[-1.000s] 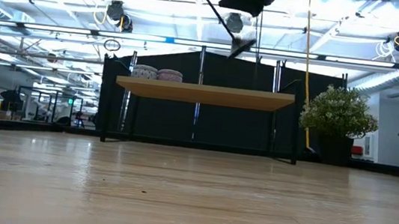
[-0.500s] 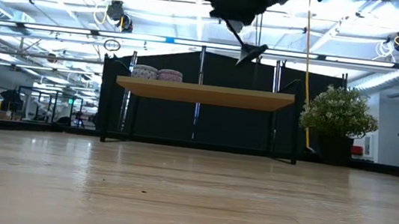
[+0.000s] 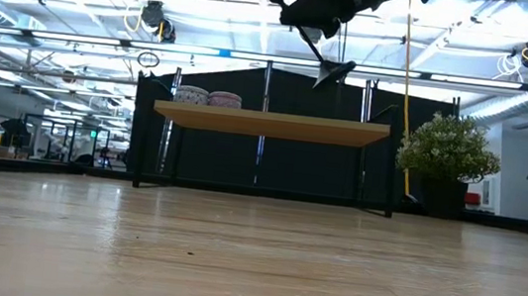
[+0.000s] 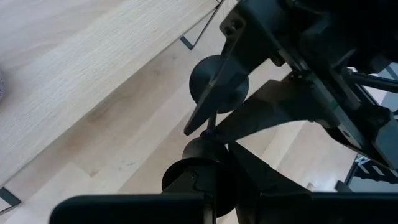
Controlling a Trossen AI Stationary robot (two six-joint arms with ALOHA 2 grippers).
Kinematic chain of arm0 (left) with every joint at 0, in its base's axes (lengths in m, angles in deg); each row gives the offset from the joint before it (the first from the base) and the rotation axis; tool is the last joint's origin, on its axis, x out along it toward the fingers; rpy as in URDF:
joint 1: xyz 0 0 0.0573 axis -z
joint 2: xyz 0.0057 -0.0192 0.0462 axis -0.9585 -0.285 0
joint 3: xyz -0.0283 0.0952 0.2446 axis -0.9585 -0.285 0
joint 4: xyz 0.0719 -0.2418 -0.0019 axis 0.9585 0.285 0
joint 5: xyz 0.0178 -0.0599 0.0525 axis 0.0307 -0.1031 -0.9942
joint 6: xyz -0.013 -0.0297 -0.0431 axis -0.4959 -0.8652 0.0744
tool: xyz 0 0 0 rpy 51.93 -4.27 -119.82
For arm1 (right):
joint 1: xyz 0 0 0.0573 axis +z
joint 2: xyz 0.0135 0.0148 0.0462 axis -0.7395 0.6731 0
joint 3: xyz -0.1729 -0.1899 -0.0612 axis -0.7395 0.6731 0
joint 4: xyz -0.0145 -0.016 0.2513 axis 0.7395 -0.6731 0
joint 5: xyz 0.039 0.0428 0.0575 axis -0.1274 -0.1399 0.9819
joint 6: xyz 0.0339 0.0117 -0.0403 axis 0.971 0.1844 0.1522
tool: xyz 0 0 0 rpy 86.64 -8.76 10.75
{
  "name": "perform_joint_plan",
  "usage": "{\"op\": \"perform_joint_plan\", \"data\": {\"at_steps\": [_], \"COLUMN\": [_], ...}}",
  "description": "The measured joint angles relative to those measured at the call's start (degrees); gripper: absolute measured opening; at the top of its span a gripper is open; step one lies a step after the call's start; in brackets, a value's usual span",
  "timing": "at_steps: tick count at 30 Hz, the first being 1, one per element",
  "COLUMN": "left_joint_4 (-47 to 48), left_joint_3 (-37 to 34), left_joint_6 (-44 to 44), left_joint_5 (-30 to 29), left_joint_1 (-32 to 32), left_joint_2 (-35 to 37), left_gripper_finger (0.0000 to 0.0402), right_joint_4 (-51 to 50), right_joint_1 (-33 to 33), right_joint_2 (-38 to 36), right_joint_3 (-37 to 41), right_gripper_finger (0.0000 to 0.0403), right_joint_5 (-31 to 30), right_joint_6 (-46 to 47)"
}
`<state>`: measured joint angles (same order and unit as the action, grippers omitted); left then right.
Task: Pick & Place candle stick holders
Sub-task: Put the top black candle holder on the shelf
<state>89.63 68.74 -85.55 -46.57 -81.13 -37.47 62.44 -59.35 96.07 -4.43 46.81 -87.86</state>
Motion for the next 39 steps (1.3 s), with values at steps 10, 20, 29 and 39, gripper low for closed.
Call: {"op": "perform_joint_plan", "data": {"at_steps": [10,20,29,39], "left_joint_4": [-0.06,-3.69,-3.33,1.61], "left_joint_3": [0.00,-0.04,-0.02,0.00], "left_joint_6": [0.03,3.33,4.14,9.98], "left_joint_5": [0.37,0.61,-3.18,-17.33], "left_joint_1": [0.00,-0.58,-2.59,-0.35], "left_joint_2": [0.00,2.70,9.51,12.93], "left_gripper_finger": [0.0022,0.0168,0.0276,0.0265], "right_joint_4": [-0.15,-0.91,0.46,9.87], "right_joint_1": [0.02,-0.33,-2.62,-12.19], "right_joint_2": [0.00,-0.41,-0.88,-3.98], "right_joint_3": [0.00,0.00,0.09,0.75], "right_gripper_finger": [0.0009,0.0008,0.0008,0.0008], "right_joint_5": [-0.07,-3.34,-9.10,-14.87], "right_joint_6": [0.07,1.27,1.21,3.41]}}
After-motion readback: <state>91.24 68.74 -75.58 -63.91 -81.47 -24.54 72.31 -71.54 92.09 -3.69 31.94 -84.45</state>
